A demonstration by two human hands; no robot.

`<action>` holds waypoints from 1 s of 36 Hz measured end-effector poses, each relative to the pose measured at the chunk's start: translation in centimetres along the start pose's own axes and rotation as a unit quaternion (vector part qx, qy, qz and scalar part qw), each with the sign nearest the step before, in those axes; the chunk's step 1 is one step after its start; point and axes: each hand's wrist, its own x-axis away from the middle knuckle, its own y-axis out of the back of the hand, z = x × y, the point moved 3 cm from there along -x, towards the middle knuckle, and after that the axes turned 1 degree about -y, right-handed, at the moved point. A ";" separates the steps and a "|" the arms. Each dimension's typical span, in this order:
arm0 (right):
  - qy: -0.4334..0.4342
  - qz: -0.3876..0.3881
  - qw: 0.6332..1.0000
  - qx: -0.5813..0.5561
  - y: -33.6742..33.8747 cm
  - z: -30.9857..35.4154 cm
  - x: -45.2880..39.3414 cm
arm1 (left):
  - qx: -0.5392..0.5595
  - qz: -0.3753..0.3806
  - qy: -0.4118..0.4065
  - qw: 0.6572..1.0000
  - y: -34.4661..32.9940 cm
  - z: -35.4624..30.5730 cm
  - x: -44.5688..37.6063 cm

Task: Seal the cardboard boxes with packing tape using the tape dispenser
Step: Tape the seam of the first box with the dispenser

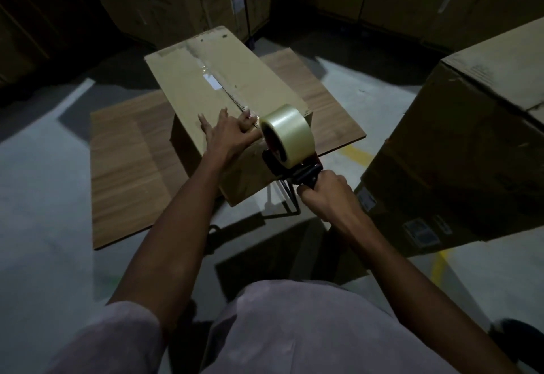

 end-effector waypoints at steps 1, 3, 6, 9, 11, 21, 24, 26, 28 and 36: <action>-0.004 0.006 1.000 -0.004 0.1 -0.1 0.1 | -0.001 -0.002 -0.002 1.000 0.1 0.0 0.1; -0.015 0.013 1.000 -0.008 0.2 -0.3 0.4 | -0.003 -0.002 -0.005 1.000 0.2 -0.1 0.1; -0.025 0.007 1.000 0.003 -0.2 -0.8 0.7 | -0.015 0.005 -0.005 1.000 0.3 -0.4 0.1; -0.030 0.000 0.999 0.021 -1.4 -1.0 0.5 | -0.035 0.018 -0.006 0.999 0.1 -0.2 -0.1; -0.035 0.003 0.999 0.033 -2.4 -0.8 0.1 | -0.046 0.025 -0.007 0.999 -0.2 0.0 -0.3; -0.064 -0.008 0.998 0.017 -4.5 0.2 -1.5 | -0.079 0.058 -0.065 0.993 0.3 0.7 -0.7; -0.068 -0.015 0.997 0.019 -4.8 1.0 -2.0 | -0.088 0.064 -0.109 0.988 0.6 1.4 -0.8; -0.076 -0.020 0.997 0.020 -4.9 1.3 -2.3 | -0.092 0.068 -0.138 0.984 0.5 1.7 -0.8; -0.087 -0.031 0.995 0.030 -4.8 1.4 -2.4 | -0.087 0.067 -0.151 0.982 0.4 1.9 -0.9; -0.103 -0.051 0.990 0.086 -6.2 1.5 -1.6 | -0.088 0.052 -0.134 0.986 0.1 1.8 -0.8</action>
